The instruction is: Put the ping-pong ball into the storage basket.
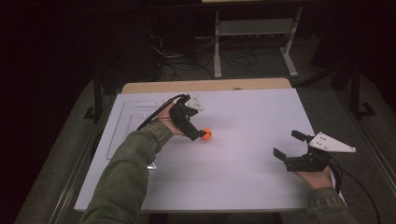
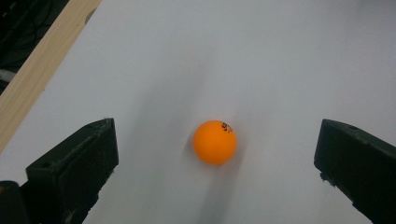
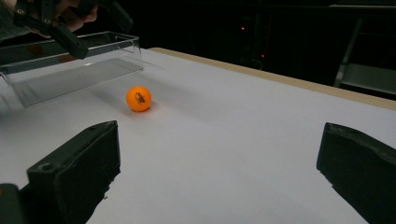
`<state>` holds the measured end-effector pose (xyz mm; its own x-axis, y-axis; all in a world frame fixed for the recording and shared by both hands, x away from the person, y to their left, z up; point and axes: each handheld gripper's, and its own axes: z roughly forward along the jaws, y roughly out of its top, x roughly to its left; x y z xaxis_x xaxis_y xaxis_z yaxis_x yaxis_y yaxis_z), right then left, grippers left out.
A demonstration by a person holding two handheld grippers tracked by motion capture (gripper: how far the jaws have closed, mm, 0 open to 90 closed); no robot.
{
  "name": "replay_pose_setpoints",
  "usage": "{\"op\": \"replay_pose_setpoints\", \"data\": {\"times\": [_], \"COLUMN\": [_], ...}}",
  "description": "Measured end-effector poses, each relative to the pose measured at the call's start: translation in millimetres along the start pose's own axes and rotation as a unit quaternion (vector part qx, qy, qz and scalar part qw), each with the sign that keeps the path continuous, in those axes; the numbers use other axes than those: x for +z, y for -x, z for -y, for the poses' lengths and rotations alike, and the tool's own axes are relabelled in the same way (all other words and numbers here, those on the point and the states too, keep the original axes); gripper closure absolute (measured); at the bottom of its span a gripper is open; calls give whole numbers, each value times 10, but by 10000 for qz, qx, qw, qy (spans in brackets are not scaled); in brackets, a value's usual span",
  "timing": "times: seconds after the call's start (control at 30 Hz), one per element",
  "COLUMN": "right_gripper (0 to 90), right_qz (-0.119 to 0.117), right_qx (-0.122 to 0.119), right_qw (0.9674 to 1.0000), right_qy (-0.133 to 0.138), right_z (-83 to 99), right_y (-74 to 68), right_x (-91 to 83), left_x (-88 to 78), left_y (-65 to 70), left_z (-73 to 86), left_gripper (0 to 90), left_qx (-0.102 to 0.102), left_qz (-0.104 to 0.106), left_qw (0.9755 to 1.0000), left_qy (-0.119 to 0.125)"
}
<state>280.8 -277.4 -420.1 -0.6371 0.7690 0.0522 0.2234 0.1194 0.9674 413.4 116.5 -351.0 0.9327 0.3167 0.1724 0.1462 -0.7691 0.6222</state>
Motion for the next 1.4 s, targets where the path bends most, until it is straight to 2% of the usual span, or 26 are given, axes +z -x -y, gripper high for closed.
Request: {"op": "replay_pose_setpoints", "data": {"times": [0.67,0.77,1.4], "right_gripper": [0,0,0], "right_qz": [-36,-39,-65], "right_qx": [-1,-1,-8], "right_qw": [10000,10000,10000], "right_qy": [-6,0,-2], "right_z": [6,6,6], "right_y": [-9,-8,-11], "right_x": [3,2,8], "left_x": [123,151,359], "left_y": [-21,-10,6], "left_z": [23,21,24], "left_gripper": [0,0,0], "left_qx": [-36,-5,35], "left_qz": [104,171,318], "left_qw": [9999,9998,9989], "left_qy": [-97,-96,-340]}}
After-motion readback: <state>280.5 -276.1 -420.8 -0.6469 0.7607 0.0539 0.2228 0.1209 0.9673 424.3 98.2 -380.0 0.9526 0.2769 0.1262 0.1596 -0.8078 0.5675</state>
